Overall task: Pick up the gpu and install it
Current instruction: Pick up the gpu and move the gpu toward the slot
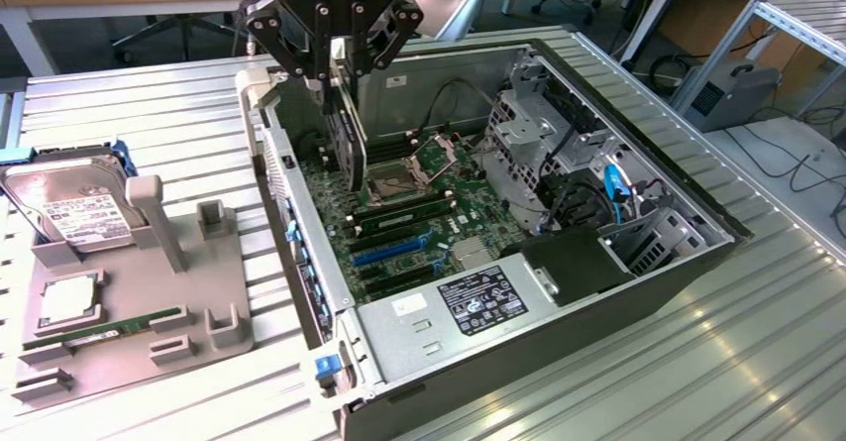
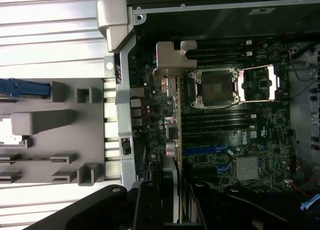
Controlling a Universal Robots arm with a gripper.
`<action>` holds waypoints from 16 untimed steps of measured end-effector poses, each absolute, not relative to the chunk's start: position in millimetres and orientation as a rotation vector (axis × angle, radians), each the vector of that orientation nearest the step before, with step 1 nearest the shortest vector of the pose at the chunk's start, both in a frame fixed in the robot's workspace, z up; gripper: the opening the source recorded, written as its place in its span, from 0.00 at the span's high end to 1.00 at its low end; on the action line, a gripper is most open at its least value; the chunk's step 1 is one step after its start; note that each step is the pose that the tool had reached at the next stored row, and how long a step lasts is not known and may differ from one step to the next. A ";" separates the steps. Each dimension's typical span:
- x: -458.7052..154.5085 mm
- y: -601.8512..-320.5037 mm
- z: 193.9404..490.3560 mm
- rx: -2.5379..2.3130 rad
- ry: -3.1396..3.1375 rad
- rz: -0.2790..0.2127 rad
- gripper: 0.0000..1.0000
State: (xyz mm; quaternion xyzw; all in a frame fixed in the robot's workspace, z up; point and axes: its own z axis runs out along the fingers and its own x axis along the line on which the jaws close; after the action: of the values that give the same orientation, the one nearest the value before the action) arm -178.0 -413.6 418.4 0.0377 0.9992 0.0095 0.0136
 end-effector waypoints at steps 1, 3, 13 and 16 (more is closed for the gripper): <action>-176.9 -413.6 418.3 0.117 3.112 0.030 0.73; -174.8 -413.6 418.1 0.117 3.112 0.029 0.73; -163.3 -413.6 417.2 0.117 3.112 0.028 0.73; -158.1 -413.6 416.8 0.117 3.112 0.028 0.73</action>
State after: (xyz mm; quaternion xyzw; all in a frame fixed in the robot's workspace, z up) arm -158.1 -413.6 416.8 0.0377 0.9992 0.0089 0.0136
